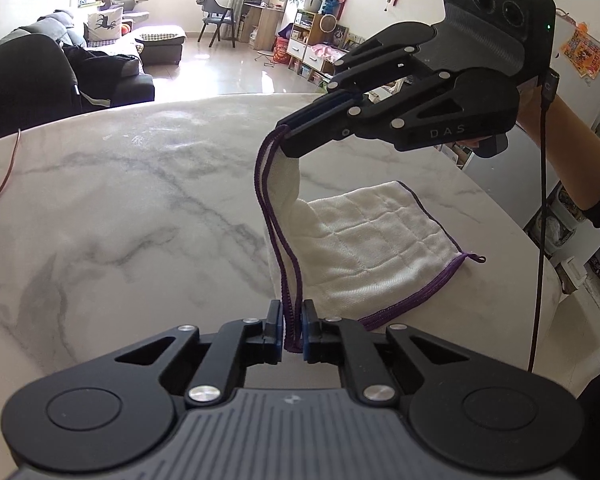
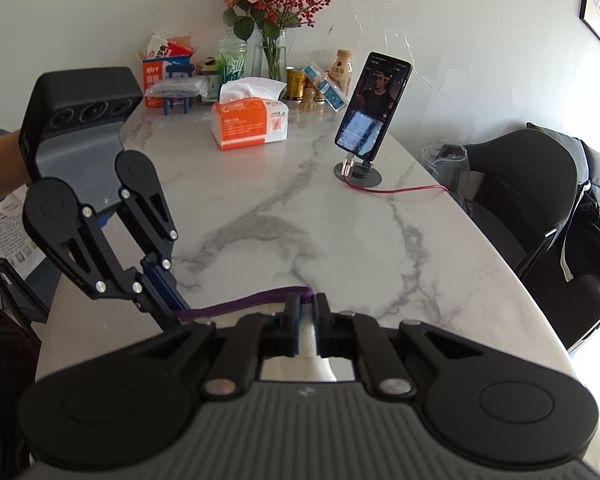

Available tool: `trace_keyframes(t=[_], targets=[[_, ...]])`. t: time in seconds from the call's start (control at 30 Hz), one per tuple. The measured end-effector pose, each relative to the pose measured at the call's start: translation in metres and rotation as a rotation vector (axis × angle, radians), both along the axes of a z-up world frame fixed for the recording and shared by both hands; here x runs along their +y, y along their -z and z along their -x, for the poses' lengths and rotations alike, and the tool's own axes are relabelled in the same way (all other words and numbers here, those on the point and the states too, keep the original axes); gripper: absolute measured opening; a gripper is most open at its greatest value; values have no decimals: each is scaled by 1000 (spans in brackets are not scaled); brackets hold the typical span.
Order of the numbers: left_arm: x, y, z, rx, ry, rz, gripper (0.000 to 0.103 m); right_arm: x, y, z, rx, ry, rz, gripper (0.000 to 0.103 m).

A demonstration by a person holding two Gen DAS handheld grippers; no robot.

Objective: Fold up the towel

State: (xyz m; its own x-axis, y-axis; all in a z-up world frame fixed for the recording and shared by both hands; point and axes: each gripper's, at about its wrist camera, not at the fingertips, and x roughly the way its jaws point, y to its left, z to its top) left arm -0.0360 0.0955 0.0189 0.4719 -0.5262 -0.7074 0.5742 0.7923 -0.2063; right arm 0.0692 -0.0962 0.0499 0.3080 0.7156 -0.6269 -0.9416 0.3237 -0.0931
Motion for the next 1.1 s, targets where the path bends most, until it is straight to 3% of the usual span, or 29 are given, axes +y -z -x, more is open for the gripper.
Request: trace_keyframes(t=[0.33,0.4,0.57,0.8,1.1], targets=[[-33,-10,3,-37,49,3,8,-25,1,4,55,138,-13,12],[-40,-8,2,-38,59,-7,8,-31,3,2,99,195,-6,14],[-54,2,-3,-23,60,-15,8,-53,8,0,263,319,-55,32],[-64,9,-8,-12,54,-12,8,-64,23,-1,514,471,-131,32],[-73,8,-7,-20,62,-10,8,-35,29,0,587,473,-113,36]])
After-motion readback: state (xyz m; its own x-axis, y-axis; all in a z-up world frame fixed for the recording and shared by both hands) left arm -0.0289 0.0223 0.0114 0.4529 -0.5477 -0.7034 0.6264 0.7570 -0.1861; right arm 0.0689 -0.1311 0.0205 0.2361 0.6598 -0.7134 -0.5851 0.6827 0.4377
